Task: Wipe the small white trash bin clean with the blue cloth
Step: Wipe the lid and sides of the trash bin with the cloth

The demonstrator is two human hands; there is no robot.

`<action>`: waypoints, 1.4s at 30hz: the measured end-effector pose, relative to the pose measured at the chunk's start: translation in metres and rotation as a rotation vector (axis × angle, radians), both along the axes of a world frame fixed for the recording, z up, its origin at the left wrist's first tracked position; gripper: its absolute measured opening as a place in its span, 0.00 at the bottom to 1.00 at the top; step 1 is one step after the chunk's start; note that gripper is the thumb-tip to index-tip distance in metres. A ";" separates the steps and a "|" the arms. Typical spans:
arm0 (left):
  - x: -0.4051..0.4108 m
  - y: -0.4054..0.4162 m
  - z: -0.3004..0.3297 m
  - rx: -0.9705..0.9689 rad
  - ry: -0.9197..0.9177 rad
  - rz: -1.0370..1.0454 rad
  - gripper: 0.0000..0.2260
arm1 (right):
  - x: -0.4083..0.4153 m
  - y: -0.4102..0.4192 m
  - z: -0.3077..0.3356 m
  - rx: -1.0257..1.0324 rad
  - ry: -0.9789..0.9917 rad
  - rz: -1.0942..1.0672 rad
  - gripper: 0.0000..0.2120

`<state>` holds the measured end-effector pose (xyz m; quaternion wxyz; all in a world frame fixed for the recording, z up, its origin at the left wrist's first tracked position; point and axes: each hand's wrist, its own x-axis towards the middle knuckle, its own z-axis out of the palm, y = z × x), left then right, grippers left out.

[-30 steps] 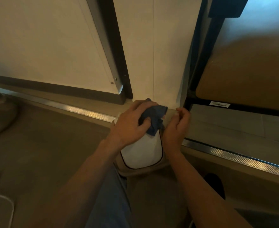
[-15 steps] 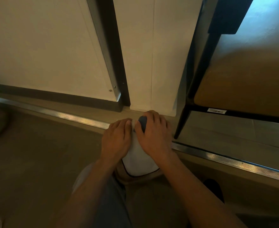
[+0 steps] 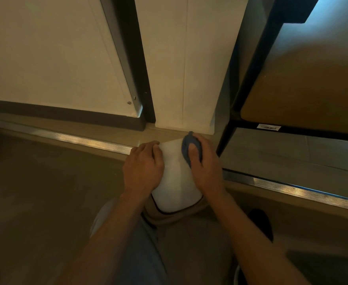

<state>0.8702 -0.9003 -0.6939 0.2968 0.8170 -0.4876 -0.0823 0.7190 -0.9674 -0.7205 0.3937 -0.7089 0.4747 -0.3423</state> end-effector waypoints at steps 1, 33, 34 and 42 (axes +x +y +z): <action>0.000 0.000 0.000 0.003 0.001 0.006 0.18 | -0.005 0.017 -0.008 -0.047 -0.003 -0.054 0.24; -0.001 -0.001 -0.004 0.008 -0.021 0.018 0.17 | 0.007 -0.039 0.026 0.335 0.071 -0.010 0.15; -0.001 -0.002 -0.004 0.015 -0.013 0.026 0.17 | 0.012 -0.053 0.025 0.347 0.090 0.033 0.17; -0.004 -0.003 -0.005 0.015 -0.039 0.075 0.18 | -0.018 0.029 -0.011 0.127 -0.010 -0.168 0.24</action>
